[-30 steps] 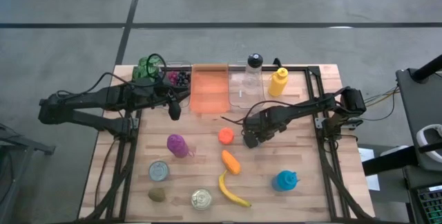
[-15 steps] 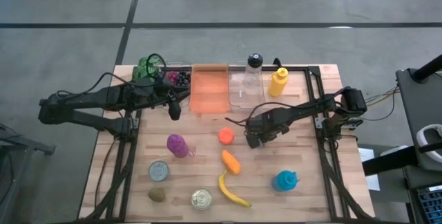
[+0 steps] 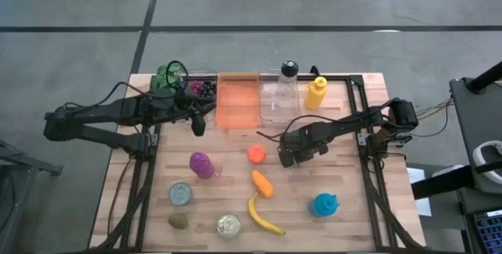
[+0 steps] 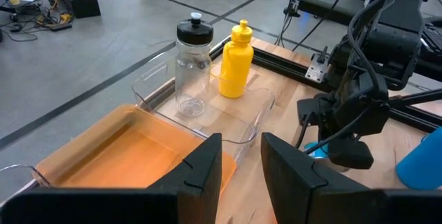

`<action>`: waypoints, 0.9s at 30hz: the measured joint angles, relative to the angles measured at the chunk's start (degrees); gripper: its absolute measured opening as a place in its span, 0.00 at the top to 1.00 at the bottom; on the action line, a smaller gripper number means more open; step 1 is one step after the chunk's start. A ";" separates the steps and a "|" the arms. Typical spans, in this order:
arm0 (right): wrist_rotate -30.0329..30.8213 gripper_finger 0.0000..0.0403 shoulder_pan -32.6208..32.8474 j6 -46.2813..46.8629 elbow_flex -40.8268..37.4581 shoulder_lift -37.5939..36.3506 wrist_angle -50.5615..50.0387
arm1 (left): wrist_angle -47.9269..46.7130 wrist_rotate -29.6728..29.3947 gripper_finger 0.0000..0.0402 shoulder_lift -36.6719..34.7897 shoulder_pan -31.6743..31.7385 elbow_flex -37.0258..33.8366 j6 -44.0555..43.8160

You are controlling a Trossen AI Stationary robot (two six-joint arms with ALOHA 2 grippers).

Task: Pick & Place Food Item
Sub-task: Put the yellow and blue tuna can into the orange bin

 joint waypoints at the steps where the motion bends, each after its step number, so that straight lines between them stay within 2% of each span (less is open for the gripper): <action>1: -0.97 0.98 0.00 0.34 -0.02 -0.06 -0.04 | 0.00 -0.01 0.74 0.00 -0.01 0.00 0.00; 5: -2.46 0.98 0.02 0.92 -0.11 -0.07 -0.13 | 0.00 0.00 0.74 0.00 -0.02 0.00 -0.02; 15: -0.32 0.98 -0.17 3.36 -1.64 0.04 0.22 | 0.00 0.00 0.74 0.00 -0.04 0.00 -0.18; 27: 0.45 0.98 -0.15 1.32 -1.64 -0.71 0.26 | 0.00 0.00 0.74 0.00 -0.04 0.00 0.04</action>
